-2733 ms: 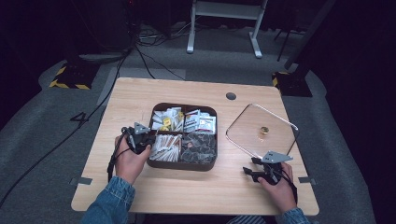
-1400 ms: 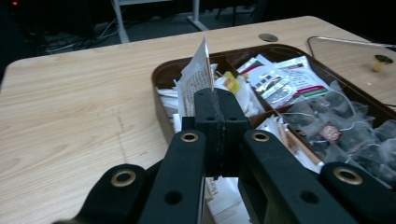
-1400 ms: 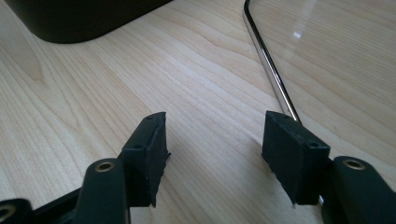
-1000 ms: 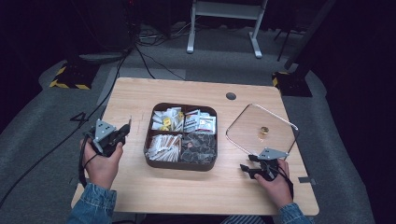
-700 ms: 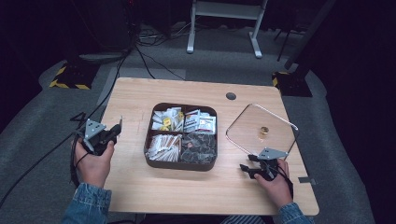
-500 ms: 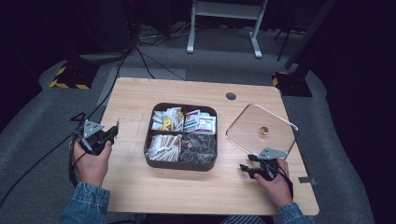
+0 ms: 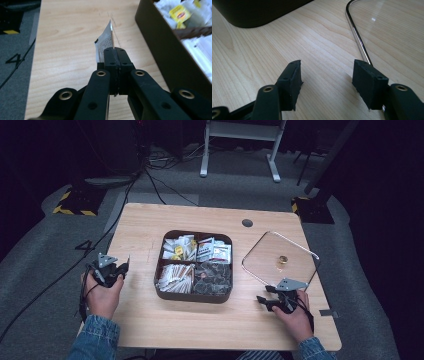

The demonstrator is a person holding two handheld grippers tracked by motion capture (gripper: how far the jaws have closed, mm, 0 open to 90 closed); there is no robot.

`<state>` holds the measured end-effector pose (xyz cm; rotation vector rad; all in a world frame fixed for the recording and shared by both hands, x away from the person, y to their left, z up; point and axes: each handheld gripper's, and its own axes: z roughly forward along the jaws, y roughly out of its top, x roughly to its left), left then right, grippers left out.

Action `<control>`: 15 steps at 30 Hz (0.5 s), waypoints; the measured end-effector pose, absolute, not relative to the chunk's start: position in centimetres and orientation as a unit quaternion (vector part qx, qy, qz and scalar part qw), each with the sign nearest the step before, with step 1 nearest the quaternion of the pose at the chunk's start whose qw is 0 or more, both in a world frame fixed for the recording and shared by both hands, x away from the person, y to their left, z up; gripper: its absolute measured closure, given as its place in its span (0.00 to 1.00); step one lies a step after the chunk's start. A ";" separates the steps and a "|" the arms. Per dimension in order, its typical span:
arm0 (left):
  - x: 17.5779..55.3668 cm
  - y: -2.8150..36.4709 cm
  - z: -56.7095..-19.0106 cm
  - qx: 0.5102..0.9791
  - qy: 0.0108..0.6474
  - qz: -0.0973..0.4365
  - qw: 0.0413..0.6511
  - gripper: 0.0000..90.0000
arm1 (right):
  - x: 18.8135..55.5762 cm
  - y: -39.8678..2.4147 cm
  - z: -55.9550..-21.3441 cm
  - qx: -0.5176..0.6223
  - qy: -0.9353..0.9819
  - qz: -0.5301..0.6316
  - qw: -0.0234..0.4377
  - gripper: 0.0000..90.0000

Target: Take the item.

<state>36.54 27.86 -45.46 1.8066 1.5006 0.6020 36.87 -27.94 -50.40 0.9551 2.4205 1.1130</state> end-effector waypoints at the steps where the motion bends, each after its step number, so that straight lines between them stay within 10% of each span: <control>1: 36.6 27.8 -45.6 0.702 0.580 0.228 0.345 0.99 | 36.9 -27.9 -50.4 0.333 0.845 0.388 0.155 0.45; 15: 37.1 27.0 -46.9 0.720 0.585 0.200 0.314 0.98 | 36.9 -27.9 -50.4 0.333 0.845 0.389 0.155 0.45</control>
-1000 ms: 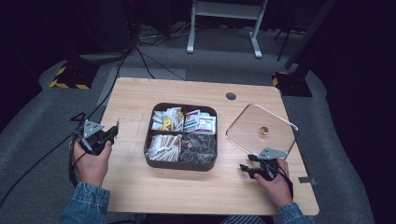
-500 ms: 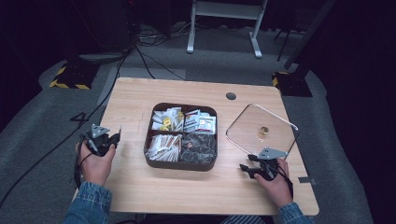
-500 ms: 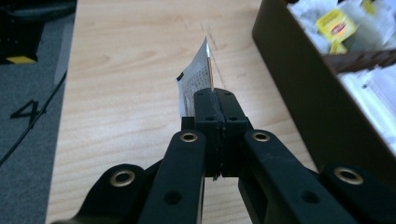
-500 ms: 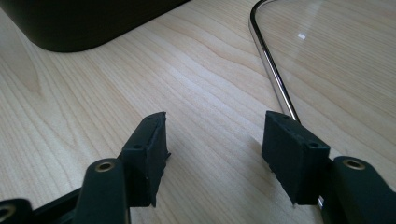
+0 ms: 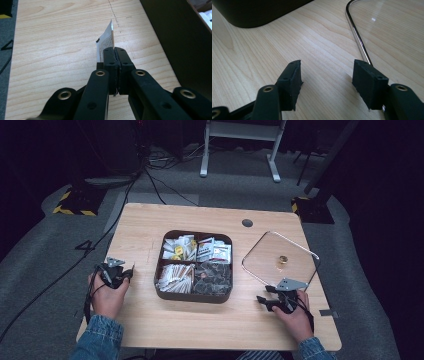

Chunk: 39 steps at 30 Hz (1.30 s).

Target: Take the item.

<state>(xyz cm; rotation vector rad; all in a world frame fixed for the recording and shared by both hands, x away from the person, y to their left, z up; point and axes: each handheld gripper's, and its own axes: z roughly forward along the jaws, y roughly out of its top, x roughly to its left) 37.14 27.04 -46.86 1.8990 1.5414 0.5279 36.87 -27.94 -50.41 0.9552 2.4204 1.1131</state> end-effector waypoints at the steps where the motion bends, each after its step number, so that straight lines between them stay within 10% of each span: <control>1: 37.2 27.0 -46.9 0.722 0.584 0.199 0.314 0.97 | 36.9 -27.9 -50.4 0.333 0.845 0.388 0.155 0.45; 14: 37.4 26.4 -47.0 0.710 0.581 0.162 0.364 0.68 | 36.9 -27.9 -50.4 0.334 0.845 0.388 0.155 0.45; 39: 32.0 24.4 -47.1 0.741 0.521 0.187 0.381 0.53 | 36.9 -27.9 -50.4 0.334 0.845 0.389 0.154 0.45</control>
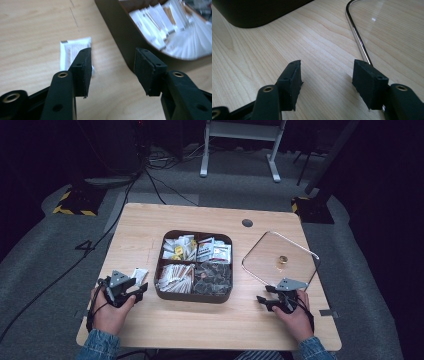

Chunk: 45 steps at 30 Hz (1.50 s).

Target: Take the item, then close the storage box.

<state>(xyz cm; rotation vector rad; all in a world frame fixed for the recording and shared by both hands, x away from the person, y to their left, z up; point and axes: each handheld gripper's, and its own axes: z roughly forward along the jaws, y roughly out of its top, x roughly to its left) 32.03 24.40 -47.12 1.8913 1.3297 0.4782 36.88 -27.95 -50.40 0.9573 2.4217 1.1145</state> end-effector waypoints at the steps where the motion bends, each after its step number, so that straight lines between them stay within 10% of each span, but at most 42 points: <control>1: 32.0 24.3 -47.3 0.744 0.520 0.184 0.377 0.52 | 36.9 -27.9 -50.4 0.334 0.845 0.389 0.153 0.45; 45: 30.8 21.3 -50.4 0.796 0.470 0.182 0.336 0.30 | 38.7 -28.6 -47.6 0.374 0.804 0.442 0.137 0.42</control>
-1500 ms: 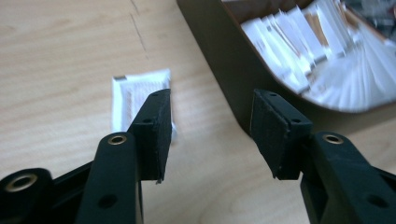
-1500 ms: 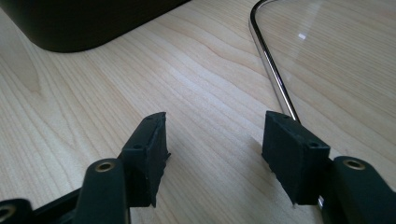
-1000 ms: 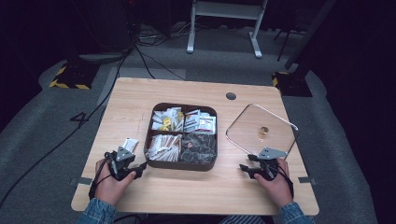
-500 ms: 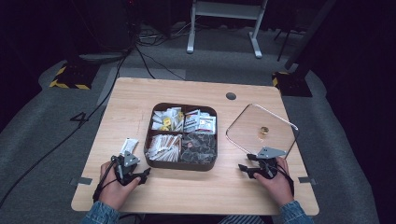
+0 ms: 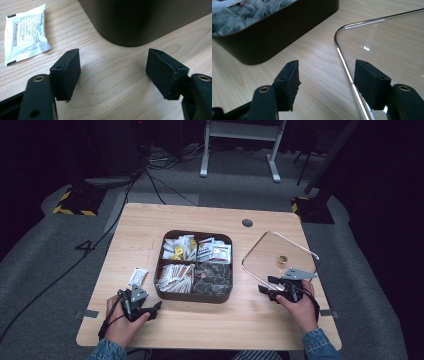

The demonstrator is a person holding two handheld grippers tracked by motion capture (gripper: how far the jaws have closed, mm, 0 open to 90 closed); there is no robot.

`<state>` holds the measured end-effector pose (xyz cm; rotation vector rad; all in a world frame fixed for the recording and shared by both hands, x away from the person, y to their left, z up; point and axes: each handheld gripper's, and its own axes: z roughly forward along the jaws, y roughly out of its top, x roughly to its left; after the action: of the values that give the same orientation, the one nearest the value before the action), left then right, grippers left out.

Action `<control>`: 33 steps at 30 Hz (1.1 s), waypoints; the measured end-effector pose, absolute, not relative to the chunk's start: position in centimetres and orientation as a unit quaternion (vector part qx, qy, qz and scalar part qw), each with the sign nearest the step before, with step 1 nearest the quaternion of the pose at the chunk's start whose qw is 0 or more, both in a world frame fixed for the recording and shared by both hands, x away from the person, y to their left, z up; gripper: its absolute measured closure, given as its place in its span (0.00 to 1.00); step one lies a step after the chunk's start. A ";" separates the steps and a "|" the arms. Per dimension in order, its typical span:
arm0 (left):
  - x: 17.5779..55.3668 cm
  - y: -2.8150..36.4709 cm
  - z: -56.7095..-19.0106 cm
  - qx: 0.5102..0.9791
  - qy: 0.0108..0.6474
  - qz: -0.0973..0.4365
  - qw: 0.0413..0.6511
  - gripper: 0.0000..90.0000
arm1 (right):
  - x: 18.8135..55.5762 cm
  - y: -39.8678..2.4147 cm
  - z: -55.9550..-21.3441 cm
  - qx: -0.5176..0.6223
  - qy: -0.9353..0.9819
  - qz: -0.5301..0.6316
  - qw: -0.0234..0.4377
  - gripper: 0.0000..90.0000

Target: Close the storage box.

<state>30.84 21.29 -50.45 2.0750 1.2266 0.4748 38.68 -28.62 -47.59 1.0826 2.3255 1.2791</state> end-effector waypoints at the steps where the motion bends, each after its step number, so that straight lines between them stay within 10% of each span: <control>1: 30.8 21.3 -50.5 0.795 0.472 0.182 0.336 0.30 | 38.9 -28.7 -47.3 0.377 0.802 0.441 0.143 0.42; 33: 30.8 21.3 -50.5 0.794 0.472 0.179 0.338 0.29 | 46.8 -34.4 -45.3 0.507 0.746 0.366 0.229 0.41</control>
<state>30.79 21.31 -50.48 2.0694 1.2297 0.4662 46.80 -34.44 -45.32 1.3955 2.0538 1.0082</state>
